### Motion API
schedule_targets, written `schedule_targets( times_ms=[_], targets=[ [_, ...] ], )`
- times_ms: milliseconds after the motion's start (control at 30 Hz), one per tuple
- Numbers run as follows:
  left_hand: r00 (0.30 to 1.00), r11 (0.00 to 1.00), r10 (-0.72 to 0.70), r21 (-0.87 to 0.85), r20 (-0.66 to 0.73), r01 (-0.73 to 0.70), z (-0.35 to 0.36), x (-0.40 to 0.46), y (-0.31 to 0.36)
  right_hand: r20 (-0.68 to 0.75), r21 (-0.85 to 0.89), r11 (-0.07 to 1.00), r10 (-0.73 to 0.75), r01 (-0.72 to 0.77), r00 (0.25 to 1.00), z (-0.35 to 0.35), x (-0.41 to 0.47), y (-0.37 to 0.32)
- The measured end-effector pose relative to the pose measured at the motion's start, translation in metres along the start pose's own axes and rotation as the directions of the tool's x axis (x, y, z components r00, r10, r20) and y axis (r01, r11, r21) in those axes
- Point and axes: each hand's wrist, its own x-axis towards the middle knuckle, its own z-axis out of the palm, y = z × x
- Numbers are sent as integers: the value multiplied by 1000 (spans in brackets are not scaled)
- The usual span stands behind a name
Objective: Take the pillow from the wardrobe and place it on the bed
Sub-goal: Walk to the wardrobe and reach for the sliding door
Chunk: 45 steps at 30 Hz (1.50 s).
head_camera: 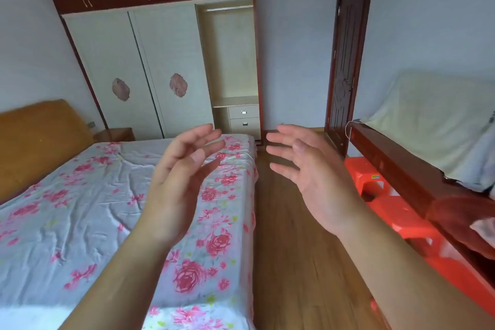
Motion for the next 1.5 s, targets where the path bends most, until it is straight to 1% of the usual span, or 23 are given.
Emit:
schedule_targets(
  times_ms=[33, 100, 333, 500, 633, 700, 867, 1033, 1167, 1367, 1500],
  targets=[
    [1000, 1000, -2, 12, -26, 2, 11, 6, -5, -20, 11, 1000, 2, -2, 1000, -12, 4, -2],
    [999, 1000, -10, 9, -31, 10, 29, 19, -18, -34, 33, 999, 4, -3, 999, -39, 12, -3],
    [999, 997, -35, 71, -2, 35, 84, 50, -65, -20, 30, 999, 14, -14, 1000, -114, 36, -6],
    [997, 996, -71, 57, -2, 71, 106, 73, -92, -27, 48, 999, 15, -14, 1000, -149, 53, 2],
    [996, 996, -84, 26, 3, 84, 111, 95, -118, -45, 58, 998, 22, -19, 999, -167, 73, 15],
    [995, 995, -99, -9, -2, 99, 109, 107, -134, -56, 58, 998, 37, -33, 998, -174, 85, 25],
    [990, 990, -138, -18, -26, 137, 94, 155, -182, -95, 16, 997, 80, -78, 992, -190, 129, 62],
    [988, 988, -152, -6, 26, 152, 68, 222, -237, -167, 35, 994, 104, -99, 981, -205, 195, 110],
    [982, 982, -184, -34, 42, 186, 42, 275, -274, -200, 25, 988, 155, -153, 968, -204, 256, 146],
    [977, 978, -198, -47, 83, 202, 11, 355, -305, -236, -26, 988, 141, -151, 962, -199, 330, 172],
    [980, 983, -173, -42, 94, 177, -4, 380, -319, -236, -47, 987, 138, -153, 962, -201, 360, 187]
  ],
)
